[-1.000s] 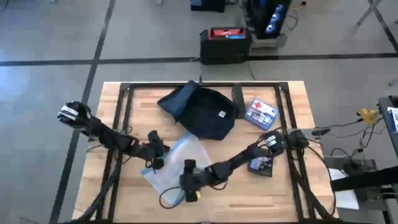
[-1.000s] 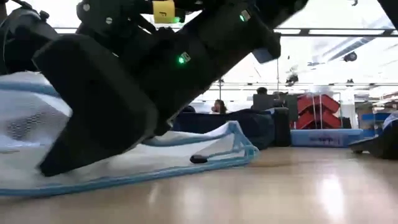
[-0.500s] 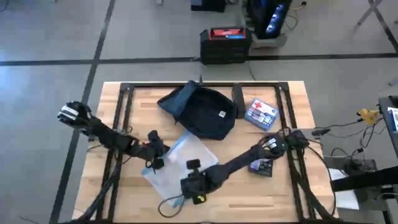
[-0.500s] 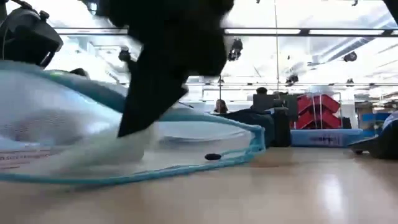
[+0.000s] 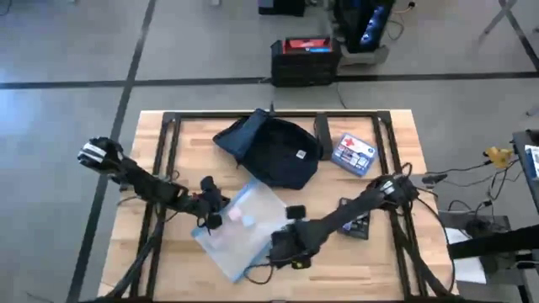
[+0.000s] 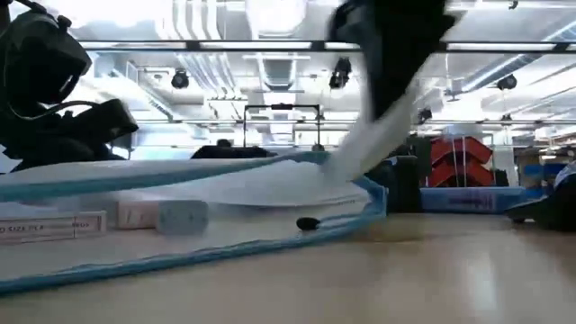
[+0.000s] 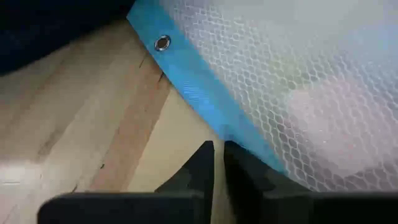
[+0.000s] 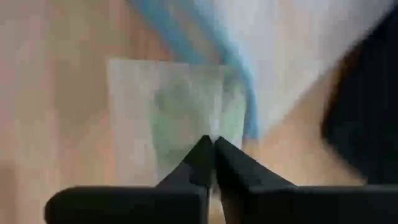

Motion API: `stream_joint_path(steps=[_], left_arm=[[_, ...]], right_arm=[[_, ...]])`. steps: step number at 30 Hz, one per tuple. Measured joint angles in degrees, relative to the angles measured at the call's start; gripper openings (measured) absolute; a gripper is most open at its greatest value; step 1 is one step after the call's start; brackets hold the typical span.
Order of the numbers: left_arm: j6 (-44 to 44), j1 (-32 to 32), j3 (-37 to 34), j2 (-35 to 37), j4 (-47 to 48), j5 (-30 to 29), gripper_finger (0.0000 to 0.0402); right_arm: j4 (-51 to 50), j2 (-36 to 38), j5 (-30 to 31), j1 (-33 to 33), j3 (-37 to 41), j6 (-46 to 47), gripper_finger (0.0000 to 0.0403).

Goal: Unpack backpack
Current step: Remove the green earphone inside the zip bag

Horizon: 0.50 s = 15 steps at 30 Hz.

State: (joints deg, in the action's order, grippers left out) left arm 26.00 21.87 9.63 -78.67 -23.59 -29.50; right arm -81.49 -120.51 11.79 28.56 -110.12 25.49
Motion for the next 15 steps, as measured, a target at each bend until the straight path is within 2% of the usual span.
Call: stream_joint_path(steps=[6, 12, 15], left_arm=[[0.0, 0.0, 0.0, 0.0, -0.1, 0.0, 0.0025], [0.0, 0.0, 0.0, 0.0, -0.1, 0.0, 0.0025], [0.0, 0.0, 0.0, 0.0, -0.2, -0.1, 0.0025]], right_arm=[[-1.8, 11.4, -10.1, 1.3, 16.3, 9.8, 0.0000], [-1.4, 21.8, -10.7, 2.1, 33.0, 21.4, 0.0000], [2.9, 25.8, -14.0, 2.2, 39.8, 25.1, 0.0000]])
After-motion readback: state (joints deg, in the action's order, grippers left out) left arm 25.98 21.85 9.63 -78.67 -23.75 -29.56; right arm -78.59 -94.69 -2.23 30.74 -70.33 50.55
